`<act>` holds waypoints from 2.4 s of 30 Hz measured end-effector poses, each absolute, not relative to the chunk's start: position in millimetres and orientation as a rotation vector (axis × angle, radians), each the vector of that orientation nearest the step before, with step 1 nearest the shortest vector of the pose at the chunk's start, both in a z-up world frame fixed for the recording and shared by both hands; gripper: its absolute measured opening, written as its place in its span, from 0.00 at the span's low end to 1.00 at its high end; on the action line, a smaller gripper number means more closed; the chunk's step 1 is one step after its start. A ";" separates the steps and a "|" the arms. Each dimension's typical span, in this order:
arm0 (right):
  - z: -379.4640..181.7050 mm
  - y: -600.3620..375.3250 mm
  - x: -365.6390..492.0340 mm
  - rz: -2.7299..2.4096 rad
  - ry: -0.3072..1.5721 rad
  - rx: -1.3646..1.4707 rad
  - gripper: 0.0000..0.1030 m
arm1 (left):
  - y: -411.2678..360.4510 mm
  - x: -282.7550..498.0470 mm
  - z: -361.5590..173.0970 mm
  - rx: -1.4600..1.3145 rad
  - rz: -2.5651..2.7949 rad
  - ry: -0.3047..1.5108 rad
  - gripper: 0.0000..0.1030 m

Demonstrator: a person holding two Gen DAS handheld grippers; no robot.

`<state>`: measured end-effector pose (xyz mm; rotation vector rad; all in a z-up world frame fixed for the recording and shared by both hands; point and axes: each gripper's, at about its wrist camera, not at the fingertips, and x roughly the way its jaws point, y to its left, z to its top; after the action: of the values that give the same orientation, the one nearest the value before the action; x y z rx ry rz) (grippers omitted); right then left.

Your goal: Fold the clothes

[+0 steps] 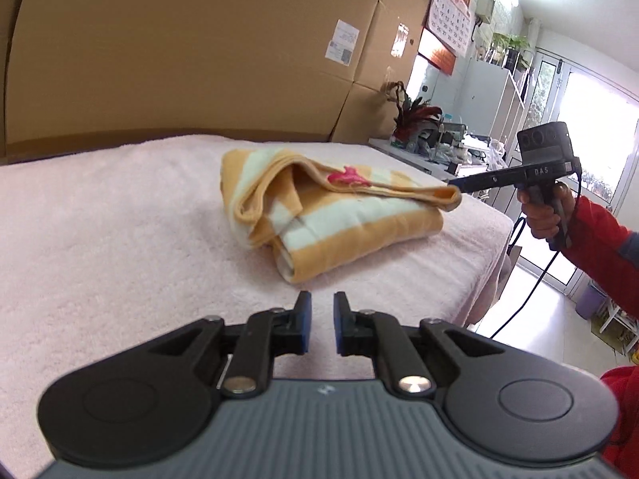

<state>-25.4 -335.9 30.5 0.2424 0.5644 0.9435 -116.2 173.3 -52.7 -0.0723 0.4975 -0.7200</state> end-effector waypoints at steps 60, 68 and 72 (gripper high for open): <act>-8.4 -252.1 -75.8 0.416 0.293 -0.098 0.07 | 100.1 -120.3 -50.7 0.295 -0.453 0.392 0.08; -19.7 -248.6 -100.4 0.486 0.313 -0.448 0.11 | 101.5 -116.7 -53.7 0.335 -0.480 0.432 0.11; 11.7 -279.5 -105.1 0.592 0.341 -0.297 0.23 | 106.5 -125.4 -41.1 0.376 -0.509 0.442 0.19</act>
<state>-105.1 -279.5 11.7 -0.2967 0.3413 0.5920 -125.4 106.5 -41.1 0.3763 0.4418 -0.5089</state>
